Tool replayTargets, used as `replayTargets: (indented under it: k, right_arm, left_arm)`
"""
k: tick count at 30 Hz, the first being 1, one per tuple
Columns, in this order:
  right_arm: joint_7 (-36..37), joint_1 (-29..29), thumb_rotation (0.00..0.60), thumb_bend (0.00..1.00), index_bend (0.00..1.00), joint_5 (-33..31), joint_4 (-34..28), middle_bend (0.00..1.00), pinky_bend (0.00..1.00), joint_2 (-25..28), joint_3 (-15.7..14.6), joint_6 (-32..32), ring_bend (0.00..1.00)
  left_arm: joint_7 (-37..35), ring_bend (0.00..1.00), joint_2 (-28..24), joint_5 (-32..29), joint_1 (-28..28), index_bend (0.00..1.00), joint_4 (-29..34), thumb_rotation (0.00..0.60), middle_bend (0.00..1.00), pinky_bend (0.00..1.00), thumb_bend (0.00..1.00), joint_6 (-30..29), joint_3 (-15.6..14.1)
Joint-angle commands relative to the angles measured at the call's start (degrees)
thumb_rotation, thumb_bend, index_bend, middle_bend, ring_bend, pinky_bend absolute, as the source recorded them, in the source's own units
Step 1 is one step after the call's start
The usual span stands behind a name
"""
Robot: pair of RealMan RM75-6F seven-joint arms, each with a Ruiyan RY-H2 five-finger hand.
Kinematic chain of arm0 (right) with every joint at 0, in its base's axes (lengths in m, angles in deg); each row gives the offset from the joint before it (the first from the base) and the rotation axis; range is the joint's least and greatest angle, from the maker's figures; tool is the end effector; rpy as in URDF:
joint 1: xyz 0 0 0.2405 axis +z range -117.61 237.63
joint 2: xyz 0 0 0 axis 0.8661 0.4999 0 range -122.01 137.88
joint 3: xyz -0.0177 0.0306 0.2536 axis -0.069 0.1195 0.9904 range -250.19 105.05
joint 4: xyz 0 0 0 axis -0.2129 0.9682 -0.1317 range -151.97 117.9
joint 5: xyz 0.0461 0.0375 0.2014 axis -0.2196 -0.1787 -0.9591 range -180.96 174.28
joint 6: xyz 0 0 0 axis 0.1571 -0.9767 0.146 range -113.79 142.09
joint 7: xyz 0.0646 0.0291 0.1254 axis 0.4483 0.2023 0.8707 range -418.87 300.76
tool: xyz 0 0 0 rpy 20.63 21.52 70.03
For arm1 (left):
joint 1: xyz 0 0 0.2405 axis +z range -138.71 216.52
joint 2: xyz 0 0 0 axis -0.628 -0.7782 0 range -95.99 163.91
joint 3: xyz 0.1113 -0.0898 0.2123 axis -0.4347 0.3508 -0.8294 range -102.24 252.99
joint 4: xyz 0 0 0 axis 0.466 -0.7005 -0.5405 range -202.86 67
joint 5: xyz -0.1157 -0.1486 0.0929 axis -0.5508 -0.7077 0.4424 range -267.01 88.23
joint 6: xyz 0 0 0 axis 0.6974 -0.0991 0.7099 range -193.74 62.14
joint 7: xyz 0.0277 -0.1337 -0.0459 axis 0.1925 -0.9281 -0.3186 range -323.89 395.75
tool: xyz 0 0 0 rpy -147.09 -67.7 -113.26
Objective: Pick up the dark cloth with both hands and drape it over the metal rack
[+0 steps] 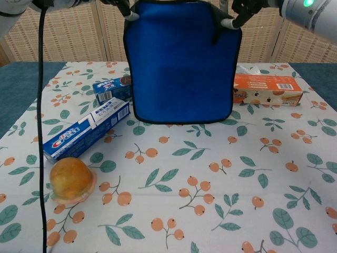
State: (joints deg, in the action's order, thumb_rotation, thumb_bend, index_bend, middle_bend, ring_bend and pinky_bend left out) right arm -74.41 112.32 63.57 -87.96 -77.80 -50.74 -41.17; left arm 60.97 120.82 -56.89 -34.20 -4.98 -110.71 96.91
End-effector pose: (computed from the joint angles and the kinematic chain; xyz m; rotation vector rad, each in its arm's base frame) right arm -0.0934 -0.4450 0.0690 1.6697 -0.6226 1.1131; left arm -0.0082 0.5040 0.0647 -1.6221 -0.8577 -1.0227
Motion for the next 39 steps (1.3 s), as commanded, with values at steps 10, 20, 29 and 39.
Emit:
replayTargets:
  k: [10,20,29,39]
  right_arm:
    - [-0.36,2.36,0.6,0.46,0.68,-1.76,5.21,0.93,1.0,-2.86,-0.22,0.94,0.93]
    - [-1.7,5.75,0.6,0.46,0.68,-4.01,11.4,0.92,1.0,-5.72,0.49,3.37,0.93]
    - [-4.54,8.28,0.6,0.31,0.46,-7.75,16.98,0.9,1.0,-8.65,0.95,6.11,0.92]
    - [-9.85,9.1,0.6,0.0,0.01,-13.56,16.53,0.88,1.0,-8.78,1.48,7.68,0.9]
  left_arm:
    - [1.0,0.94,3.14,-0.22,-1.37,0.59,-5.17,0.6,1.0,1.0,0.38,0.22,0.13]
    - [1.9,0.93,5.44,-1.07,-2.19,0.59,-9.95,0.6,1.0,1.0,0.38,0.86,0.86]
    - [6.3,0.75,7.25,-4.54,-2.96,0.34,-13.55,0.6,0.79,1.0,0.31,3.59,0.15]
    - [9.24,0.16,7.48,-7.7,-3.11,0.08,-13.78,0.6,0.13,0.63,0.11,3.01,0.78]
